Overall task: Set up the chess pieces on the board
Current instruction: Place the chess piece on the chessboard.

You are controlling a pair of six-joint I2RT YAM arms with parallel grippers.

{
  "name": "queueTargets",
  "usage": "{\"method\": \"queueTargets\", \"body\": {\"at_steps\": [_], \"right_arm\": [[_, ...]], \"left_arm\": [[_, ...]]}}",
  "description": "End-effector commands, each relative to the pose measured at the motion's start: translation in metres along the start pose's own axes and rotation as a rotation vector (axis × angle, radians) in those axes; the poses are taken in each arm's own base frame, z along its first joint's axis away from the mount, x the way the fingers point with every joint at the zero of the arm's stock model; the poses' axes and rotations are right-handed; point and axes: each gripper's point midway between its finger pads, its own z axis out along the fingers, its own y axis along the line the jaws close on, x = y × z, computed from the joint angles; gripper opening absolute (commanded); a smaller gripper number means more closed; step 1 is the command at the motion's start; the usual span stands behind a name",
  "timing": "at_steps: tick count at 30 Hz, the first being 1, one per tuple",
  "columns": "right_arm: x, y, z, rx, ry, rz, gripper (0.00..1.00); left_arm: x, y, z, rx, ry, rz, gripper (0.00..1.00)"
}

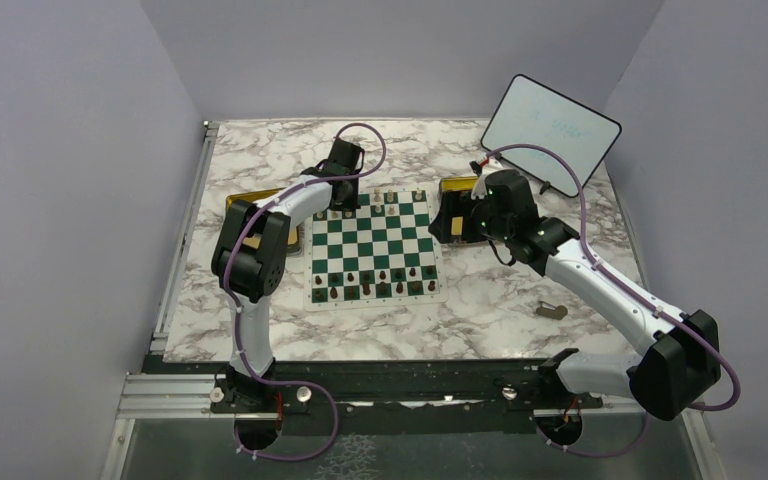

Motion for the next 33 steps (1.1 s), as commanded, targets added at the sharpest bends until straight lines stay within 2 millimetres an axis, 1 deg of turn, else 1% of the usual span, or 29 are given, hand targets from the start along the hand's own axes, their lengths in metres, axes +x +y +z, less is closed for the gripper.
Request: {"method": "queueTargets", "body": {"at_steps": [1,6,9,11,16,22,26,30,33], "right_arm": [[-0.007,-0.005,-0.002,0.022,-0.021,-0.011,1.00],[-0.007,-0.005,-0.001,0.023,-0.021,-0.012,1.00],[-0.006,-0.005,-0.001,0.023,-0.020,-0.011,1.00],[-0.007,-0.005,-0.001,0.022,-0.021,-0.011,1.00],[-0.008,-0.005,-0.002,0.024,-0.024,-0.011,1.00],[-0.008,-0.004,-0.003,0.020,-0.024,-0.009,1.00],[-0.008,-0.003,-0.003,0.015,-0.024,-0.008,1.00],[-0.009,-0.002,-0.004,0.012,-0.028,-0.008,1.00],[-0.008,-0.002,-0.005,0.011,-0.028,-0.008,1.00]], "left_arm": [[-0.014,-0.003,0.001,-0.011,-0.041,0.003,0.15],[-0.015,-0.003,0.000,-0.010,-0.044,0.003,0.16],[-0.016,-0.004,-0.001,-0.008,-0.047,0.004,0.24],[-0.018,-0.004,-0.003,-0.007,-0.051,0.006,0.26],[-0.027,-0.006,-0.012,0.004,-0.075,0.005,0.27],[-0.047,-0.011,-0.037,0.029,-0.120,-0.001,0.27],[-0.058,-0.009,-0.055,0.026,-0.145,-0.010,0.27],[-0.065,0.001,-0.071,0.019,-0.163,-0.040,0.27],[-0.069,0.018,-0.085,-0.012,-0.175,-0.065,0.27]]}}
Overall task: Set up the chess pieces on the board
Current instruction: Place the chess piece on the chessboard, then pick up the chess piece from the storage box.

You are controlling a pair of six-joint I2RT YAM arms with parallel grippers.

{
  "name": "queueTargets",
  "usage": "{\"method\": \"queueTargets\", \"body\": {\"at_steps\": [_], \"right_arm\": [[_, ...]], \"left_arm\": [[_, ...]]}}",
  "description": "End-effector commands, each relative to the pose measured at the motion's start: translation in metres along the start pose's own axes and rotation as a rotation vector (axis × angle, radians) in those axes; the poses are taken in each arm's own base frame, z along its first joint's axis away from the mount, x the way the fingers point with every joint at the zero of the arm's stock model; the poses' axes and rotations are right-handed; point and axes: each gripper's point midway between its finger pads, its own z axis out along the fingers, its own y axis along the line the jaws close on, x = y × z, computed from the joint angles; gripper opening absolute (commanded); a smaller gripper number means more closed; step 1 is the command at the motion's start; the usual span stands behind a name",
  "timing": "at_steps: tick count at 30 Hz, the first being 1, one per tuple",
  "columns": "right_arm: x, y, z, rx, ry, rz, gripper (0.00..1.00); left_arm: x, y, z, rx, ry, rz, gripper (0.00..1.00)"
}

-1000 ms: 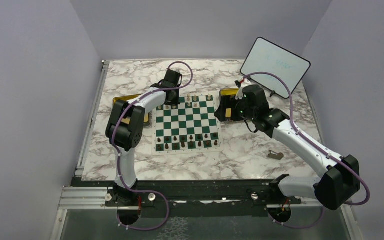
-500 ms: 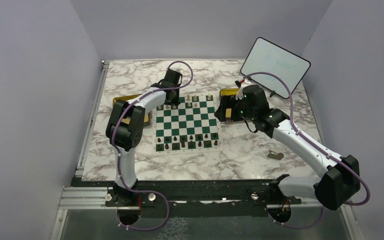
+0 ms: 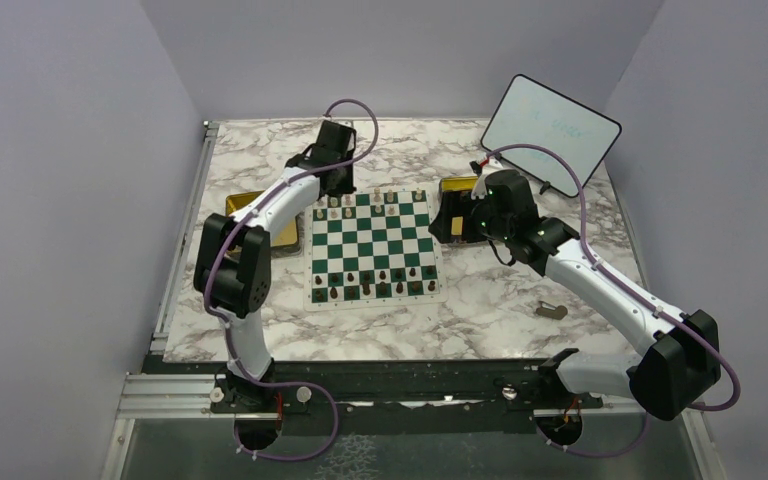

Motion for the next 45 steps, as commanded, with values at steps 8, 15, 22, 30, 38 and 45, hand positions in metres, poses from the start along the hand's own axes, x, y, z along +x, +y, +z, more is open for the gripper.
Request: {"method": "queueTargets", "body": {"at_steps": [8,15,22,30,38,45], "right_arm": [[-0.007,0.000,-0.005,-0.005,-0.028,-0.006,1.00],[-0.006,0.001,-0.003,-0.010,-0.023,-0.005,1.00],[-0.006,0.001,-0.002,-0.011,-0.021,-0.008,1.00],[-0.005,0.001,-0.002,-0.009,-0.020,-0.007,1.00],[-0.007,0.001,-0.002,-0.010,-0.023,-0.007,1.00],[-0.005,0.000,-0.003,-0.005,-0.020,-0.007,1.00]], "left_arm": [[-0.030,0.099,-0.063,-0.147,-0.089,-0.147,0.27],[-0.007,0.164,-0.069,-0.267,-0.050,-0.216,0.27],[0.029,0.198,-0.056,-0.309,0.039,-0.287,0.27],[0.060,0.203,-0.036,-0.299,0.125,-0.307,0.27],[0.074,0.203,-0.022,-0.285,0.165,-0.305,0.26],[0.080,0.207,-0.016,-0.290,0.181,-0.311,0.25]]}}
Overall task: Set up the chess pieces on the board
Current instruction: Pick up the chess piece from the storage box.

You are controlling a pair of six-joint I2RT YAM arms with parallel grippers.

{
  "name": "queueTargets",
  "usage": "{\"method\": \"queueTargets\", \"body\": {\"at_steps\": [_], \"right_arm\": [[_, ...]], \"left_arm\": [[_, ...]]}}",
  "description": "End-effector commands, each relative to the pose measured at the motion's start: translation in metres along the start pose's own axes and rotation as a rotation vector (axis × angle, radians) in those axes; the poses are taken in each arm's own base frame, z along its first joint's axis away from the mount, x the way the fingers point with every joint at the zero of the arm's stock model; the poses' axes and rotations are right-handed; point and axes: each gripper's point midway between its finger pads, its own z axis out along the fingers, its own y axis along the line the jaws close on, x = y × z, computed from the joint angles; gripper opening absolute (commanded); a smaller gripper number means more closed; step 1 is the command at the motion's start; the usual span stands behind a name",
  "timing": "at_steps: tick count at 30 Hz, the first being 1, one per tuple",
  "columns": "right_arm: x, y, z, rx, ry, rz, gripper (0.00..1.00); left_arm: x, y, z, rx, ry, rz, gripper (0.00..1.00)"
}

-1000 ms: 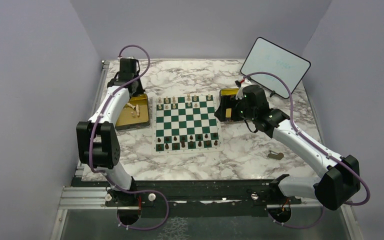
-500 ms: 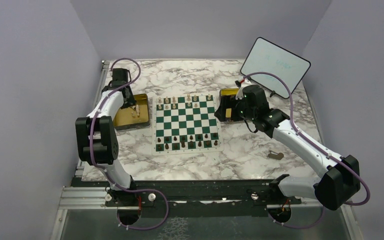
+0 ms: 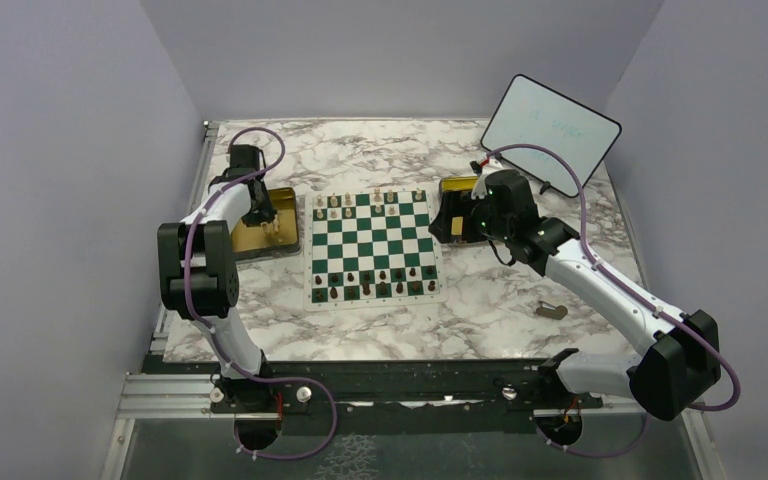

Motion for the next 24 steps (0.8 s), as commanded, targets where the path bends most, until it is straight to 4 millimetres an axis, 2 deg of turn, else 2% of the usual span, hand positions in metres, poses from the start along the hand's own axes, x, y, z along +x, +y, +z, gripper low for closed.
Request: {"method": "queueTargets", "body": {"at_steps": [1,16,24], "right_arm": [[-0.0055,-0.0006,-0.0026,-0.003,-0.021,-0.006,1.00],[-0.0061,-0.0008,-0.0035,-0.001,-0.023,-0.007,1.00],[-0.0058,-0.0008,-0.0032,-0.001,-0.022,-0.007,1.00]], "left_arm": [[0.0023,0.0024,0.0077,0.012,0.009,0.003,0.25],[0.0022,0.0000,0.0140,0.023,0.016,0.007,0.24],[-0.0014,-0.0012,0.0095,0.030,0.004,0.009,0.16]]}}
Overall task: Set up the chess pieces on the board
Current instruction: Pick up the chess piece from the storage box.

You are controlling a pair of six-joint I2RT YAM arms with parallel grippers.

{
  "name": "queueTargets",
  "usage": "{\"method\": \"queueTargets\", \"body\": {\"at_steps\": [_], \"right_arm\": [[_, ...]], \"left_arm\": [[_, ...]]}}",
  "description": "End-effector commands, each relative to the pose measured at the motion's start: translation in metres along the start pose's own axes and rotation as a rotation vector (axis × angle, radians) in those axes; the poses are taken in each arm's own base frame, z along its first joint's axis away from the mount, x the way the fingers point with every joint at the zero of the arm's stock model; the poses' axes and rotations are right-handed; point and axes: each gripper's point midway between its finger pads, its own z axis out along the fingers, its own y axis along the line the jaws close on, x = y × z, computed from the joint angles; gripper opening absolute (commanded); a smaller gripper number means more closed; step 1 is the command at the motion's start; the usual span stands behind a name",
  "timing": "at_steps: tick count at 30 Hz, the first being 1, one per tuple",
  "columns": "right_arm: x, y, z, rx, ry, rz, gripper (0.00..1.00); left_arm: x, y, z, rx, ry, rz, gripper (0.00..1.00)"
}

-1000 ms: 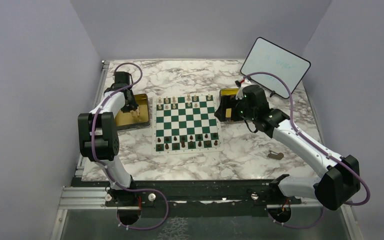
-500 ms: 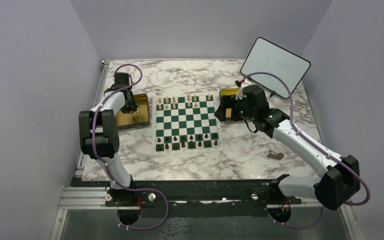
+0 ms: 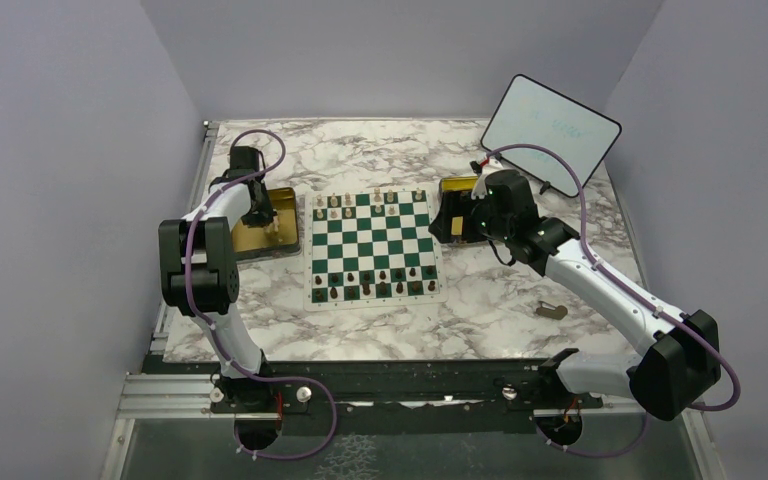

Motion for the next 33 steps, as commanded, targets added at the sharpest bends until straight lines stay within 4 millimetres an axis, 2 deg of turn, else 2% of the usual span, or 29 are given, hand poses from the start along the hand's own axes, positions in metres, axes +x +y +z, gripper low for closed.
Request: {"method": "queueTargets", "body": {"at_steps": [1,15,26,33], "right_arm": [[-0.006,0.000,-0.004,-0.003,-0.022,-0.007,1.00],[-0.006,0.000,-0.006,-0.006,-0.025,-0.001,1.00],[-0.006,0.001,-0.006,-0.007,-0.025,-0.002,1.00],[-0.006,0.001,-0.006,-0.008,-0.024,-0.002,1.00]], "left_arm": [[-0.007,-0.002,-0.002,0.021,-0.020,0.001,0.16],[-0.027,-0.004,-0.024,0.029,-0.060,0.006,0.12],[-0.033,-0.007,-0.030,0.039,-0.073,0.008,0.12],[-0.047,-0.013,-0.049,0.074,-0.110,0.005,0.12]]}}
